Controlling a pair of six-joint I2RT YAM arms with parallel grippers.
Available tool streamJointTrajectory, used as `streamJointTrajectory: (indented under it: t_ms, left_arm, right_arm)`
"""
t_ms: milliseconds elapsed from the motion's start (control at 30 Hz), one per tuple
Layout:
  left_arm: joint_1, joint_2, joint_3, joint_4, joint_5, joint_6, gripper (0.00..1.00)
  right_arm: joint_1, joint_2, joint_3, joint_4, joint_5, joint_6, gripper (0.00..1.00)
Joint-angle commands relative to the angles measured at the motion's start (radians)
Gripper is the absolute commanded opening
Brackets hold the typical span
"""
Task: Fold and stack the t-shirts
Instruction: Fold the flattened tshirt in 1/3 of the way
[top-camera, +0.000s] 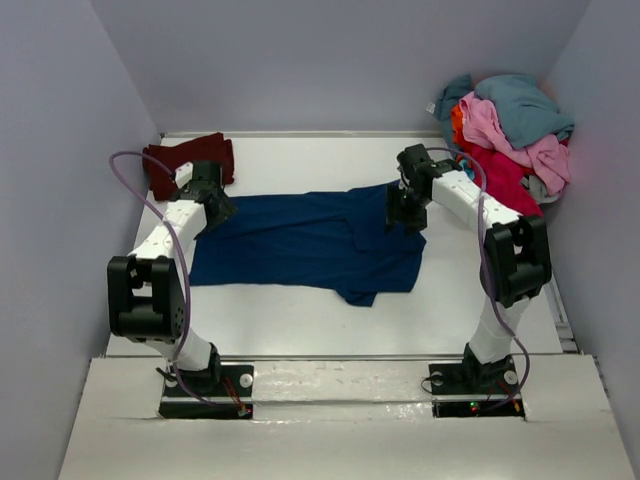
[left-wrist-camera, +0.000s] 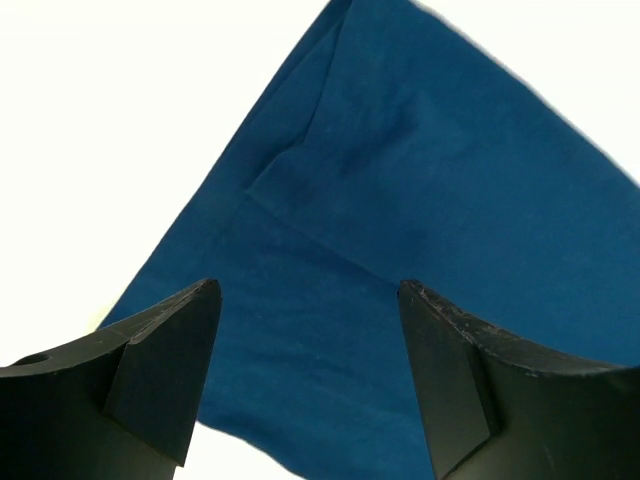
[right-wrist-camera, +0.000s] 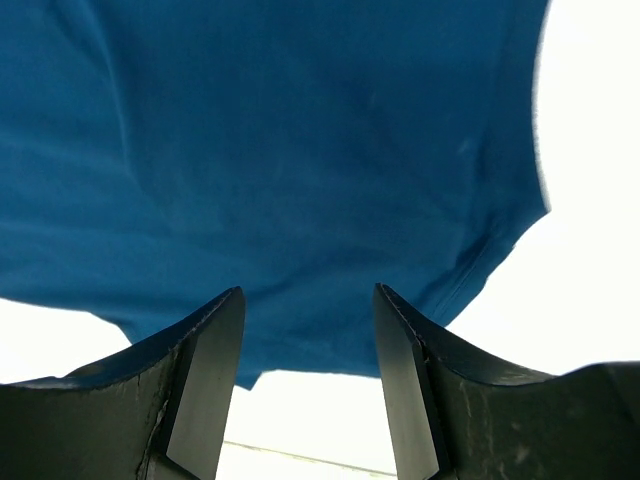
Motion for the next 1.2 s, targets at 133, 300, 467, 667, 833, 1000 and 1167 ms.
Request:
streamJointTrajectory:
  t_ms: [133, 300, 467, 667, 833, 1000, 1167]
  left_arm:
    - [-0.022, -0.07, -0.137, -0.048, -0.022, -0.05, 0.83]
    - [-0.022, -0.096, -0.184, -0.04, -0.004, -0.054, 0.83]
    - [-0.031, -0.09, -0.18, -0.048, 0.006, -0.047, 0.83]
    - [-0.031, -0.009, -0.089, -0.04, 0.018, -0.025, 0.79]
    - [-0.043, 0.023, -0.054, -0.022, 0.001, -0.004, 0.79]
    - [-0.023, 0.195, 0.145, -0.042, 0.018, 0.024, 0.79]
    - [0.009, 0.354, 0.372, -0.097, 0.073, 0.053, 0.79]
  right_arm:
    - [0.1, -0.135, -0.148, -0.042, -0.023, 0.009, 0.6]
    - [0.169, -0.212, -0.212, -0.061, -0.041, 0.04, 0.59]
    - [0.212, -0.296, -0.287, -0.061, -0.027, 0.078, 0.59]
    - [0.212, -0.189, -0.18, -0.019, 0.0, 0.098, 0.56]
    - [0.212, -0.116, -0.101, 0.022, 0.032, 0.113, 0.57]
    - [0.212, 0.038, 0.09, -0.01, 0.091, 0.104, 0.57]
    - [0.105, 0.15, 0.269, -0.031, 0.028, 0.116, 0.58]
